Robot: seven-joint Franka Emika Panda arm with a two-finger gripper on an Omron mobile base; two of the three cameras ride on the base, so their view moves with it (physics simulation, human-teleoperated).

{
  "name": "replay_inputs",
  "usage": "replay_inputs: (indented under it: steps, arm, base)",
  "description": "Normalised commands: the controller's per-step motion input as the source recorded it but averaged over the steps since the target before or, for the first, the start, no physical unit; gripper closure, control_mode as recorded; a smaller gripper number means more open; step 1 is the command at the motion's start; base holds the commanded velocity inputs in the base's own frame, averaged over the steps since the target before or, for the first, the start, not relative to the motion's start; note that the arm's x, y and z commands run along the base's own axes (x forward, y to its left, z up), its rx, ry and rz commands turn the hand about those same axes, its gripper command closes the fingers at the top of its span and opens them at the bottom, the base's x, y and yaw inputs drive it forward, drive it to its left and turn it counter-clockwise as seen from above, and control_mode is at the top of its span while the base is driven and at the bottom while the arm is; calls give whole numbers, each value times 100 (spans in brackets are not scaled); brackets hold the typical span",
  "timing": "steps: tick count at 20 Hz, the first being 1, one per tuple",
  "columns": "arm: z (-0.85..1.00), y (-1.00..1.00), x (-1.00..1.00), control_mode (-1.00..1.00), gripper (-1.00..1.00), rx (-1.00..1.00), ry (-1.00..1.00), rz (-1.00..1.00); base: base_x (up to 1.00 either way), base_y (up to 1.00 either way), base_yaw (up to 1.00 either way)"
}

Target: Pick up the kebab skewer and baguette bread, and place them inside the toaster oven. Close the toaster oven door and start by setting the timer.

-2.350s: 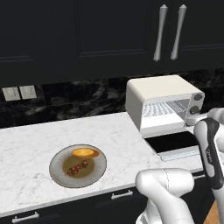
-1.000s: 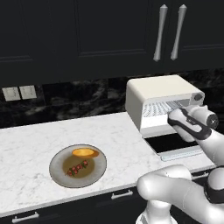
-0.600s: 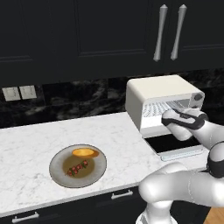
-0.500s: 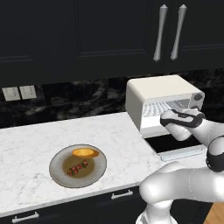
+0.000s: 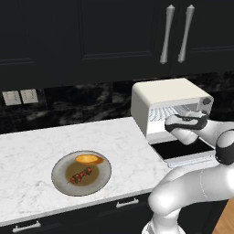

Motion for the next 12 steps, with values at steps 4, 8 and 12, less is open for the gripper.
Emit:
replay_inputs:
  steps: [4, 8, 12]
  arm:
    - [0, 0, 5, -100, -100, 3, 0, 0]
    - [2, 0, 0, -100, -100, 7, 0, 0]
    - [0, 0, 8, -100, -100, 14, 0, 1]
  base:
    - [0, 0, 0]
    - [0, 0, 0]
    - [0, 0, 0]
